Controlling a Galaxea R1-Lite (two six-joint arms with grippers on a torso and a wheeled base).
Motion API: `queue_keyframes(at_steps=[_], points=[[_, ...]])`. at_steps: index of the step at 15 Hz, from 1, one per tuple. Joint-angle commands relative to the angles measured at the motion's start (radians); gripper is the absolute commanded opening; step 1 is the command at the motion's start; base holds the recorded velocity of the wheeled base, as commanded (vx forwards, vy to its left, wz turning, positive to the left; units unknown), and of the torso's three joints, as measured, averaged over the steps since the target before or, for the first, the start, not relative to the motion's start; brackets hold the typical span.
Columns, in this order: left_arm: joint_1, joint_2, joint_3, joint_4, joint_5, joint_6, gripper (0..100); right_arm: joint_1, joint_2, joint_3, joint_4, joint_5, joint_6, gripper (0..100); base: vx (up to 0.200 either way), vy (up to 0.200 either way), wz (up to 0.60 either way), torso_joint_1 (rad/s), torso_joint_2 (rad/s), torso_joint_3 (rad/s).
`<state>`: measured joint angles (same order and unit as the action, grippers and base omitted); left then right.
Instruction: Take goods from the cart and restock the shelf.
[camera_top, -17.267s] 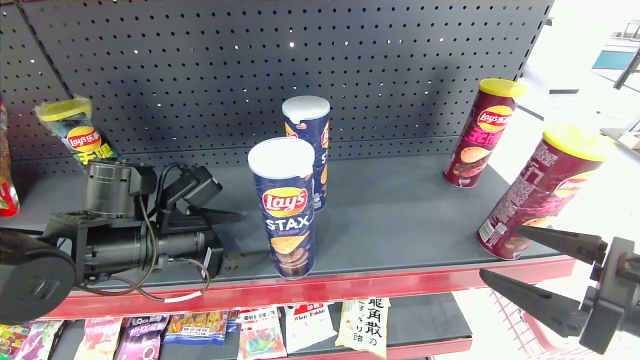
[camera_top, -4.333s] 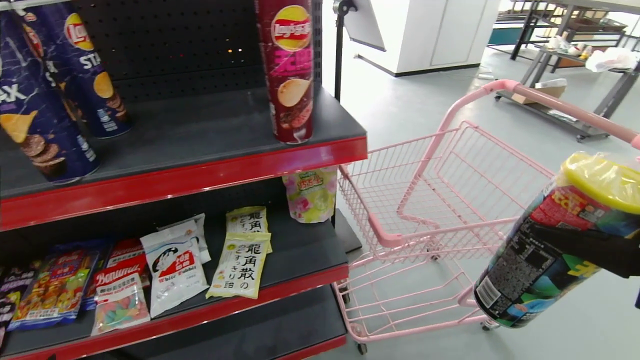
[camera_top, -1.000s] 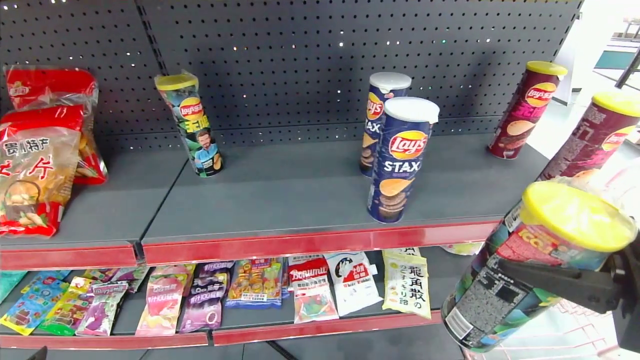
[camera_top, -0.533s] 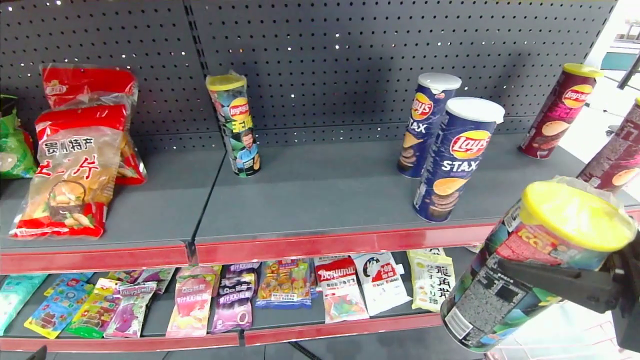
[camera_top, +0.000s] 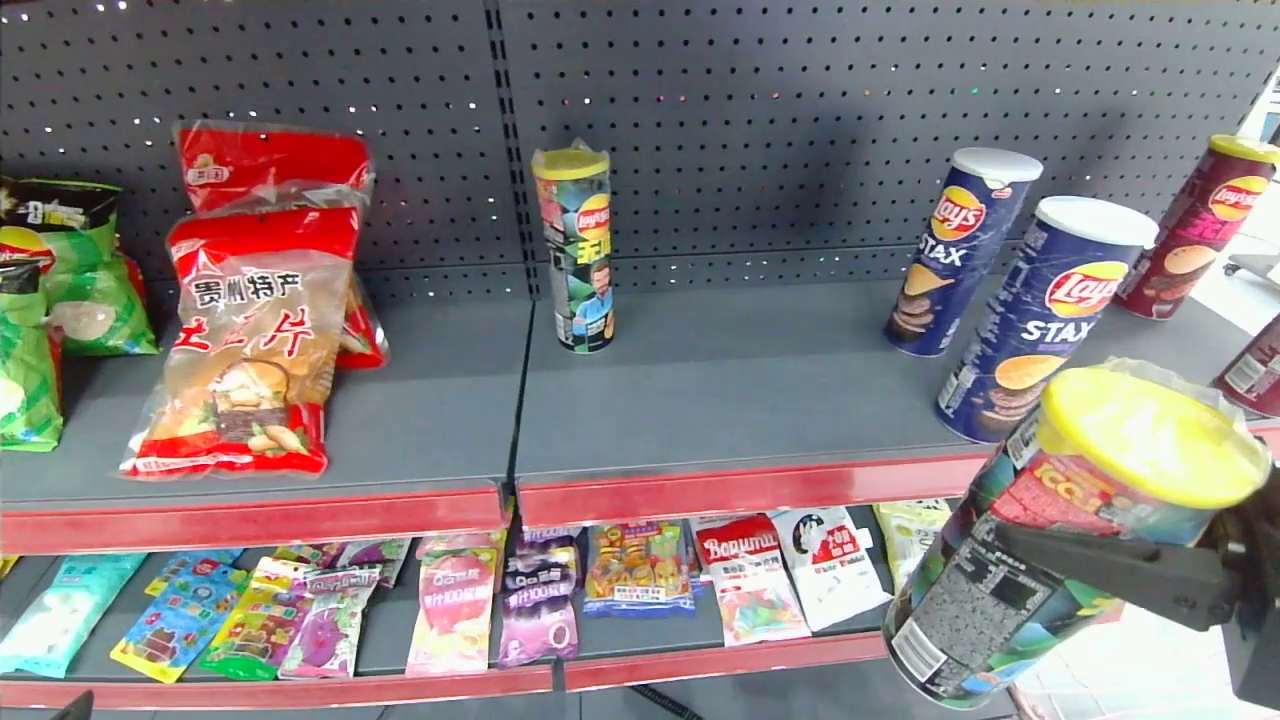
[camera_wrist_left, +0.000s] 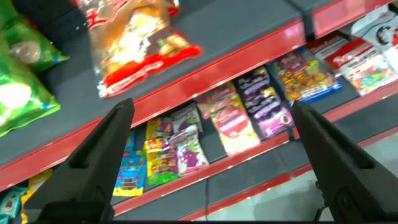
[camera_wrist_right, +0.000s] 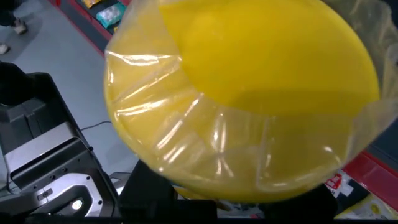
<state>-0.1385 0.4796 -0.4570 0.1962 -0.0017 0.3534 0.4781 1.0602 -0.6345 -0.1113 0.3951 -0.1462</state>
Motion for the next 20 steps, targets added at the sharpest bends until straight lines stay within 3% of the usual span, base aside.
queue_keyframes(at_steps=[1, 4, 10, 16, 20], points=[[0.0, 0.002, 0.0, 0.0, 0.0, -0.001, 100, 0.001, 0.001, 0.001, -0.001, -0.001, 0.0, 0, 0.0, 0.2, 0.0, 0.002, 0.01, -0.002], [-0.001, 0.002, 0.0, 0.0, 0.0, -0.001, 100, 0.001, 0.001, 0.006, -0.001, -0.001, -0.001, 0, 0.0, 0.2, 0.0, 0.001, 0.0, 0.004], [-0.001, 0.011, -0.002, 0.0, 0.0, 0.015, 100, 0.001, 0.003, 0.009, -0.001, -0.001, 0.0, 0, 0.0, 0.0, 0.0, 0.0, 0.0, 0.0], [0.0, 0.025, -0.005, 0.0, 0.0, 0.015, 100, -0.001, 0.012, 0.007, -0.001, -0.001, 0.002, 0, 0.2, 0.0, 0.0, 0.0, 0.0, 0.004], [-0.001, 0.033, -0.009, -0.001, -0.003, 0.016, 100, 0.001, 0.024, -0.001, -0.001, 0.001, 0.002, 0, 0.0, 0.0, 0.0, 0.0, 0.0, 0.0]])
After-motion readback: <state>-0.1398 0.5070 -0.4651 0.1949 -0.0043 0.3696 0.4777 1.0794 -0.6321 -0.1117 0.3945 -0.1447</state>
